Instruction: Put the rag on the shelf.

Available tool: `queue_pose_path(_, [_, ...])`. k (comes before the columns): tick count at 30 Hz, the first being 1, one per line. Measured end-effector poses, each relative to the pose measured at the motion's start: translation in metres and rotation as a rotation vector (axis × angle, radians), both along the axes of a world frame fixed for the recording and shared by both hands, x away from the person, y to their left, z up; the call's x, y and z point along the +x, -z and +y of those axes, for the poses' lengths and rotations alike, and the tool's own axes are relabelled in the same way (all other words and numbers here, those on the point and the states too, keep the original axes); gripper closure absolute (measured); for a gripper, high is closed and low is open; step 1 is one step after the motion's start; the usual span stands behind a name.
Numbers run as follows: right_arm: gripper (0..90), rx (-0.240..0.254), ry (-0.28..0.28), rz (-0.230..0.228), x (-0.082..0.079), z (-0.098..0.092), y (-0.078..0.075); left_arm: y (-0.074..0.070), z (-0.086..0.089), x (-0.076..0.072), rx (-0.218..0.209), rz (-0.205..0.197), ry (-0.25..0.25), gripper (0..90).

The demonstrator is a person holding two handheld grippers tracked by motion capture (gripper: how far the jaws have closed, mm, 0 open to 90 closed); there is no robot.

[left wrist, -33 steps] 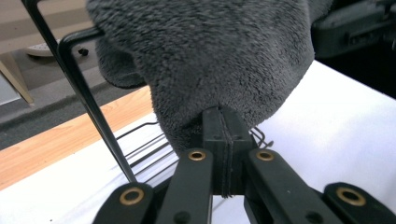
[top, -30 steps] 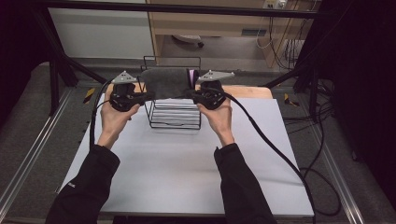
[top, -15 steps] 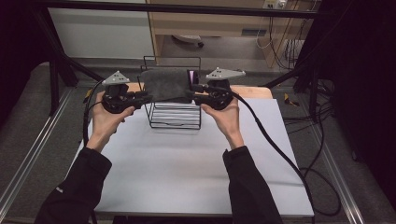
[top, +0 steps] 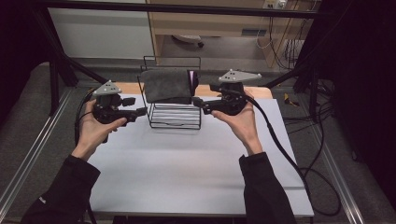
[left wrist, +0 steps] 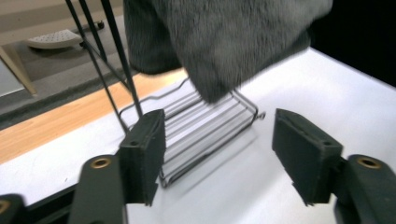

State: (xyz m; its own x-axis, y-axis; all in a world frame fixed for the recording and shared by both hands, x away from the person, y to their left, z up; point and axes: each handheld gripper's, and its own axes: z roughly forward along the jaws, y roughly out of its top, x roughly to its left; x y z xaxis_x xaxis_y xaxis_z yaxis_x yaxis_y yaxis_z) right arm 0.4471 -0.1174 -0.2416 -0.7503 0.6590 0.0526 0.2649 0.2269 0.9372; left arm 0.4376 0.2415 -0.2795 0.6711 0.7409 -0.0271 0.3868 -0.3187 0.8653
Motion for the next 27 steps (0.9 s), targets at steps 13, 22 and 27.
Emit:
queue_pose_path(13, [3.4,-0.021,0.038,0.056,-0.025,-0.034,0.04,0.036,0.013,-0.029,0.018,-0.013,-0.001,10.9])
queue_pose_path(22, [0.8,-0.009,0.037,0.102,-0.038,-0.064,0.087,0.075,0.016,-0.042,0.008,0.007,-0.007,5.4])
queue_pose_path(27, [0.8,-0.002,0.033,0.127,-0.045,-0.078,0.116,0.099,0.018,-0.047,0.001,0.011,-0.001,5.4])
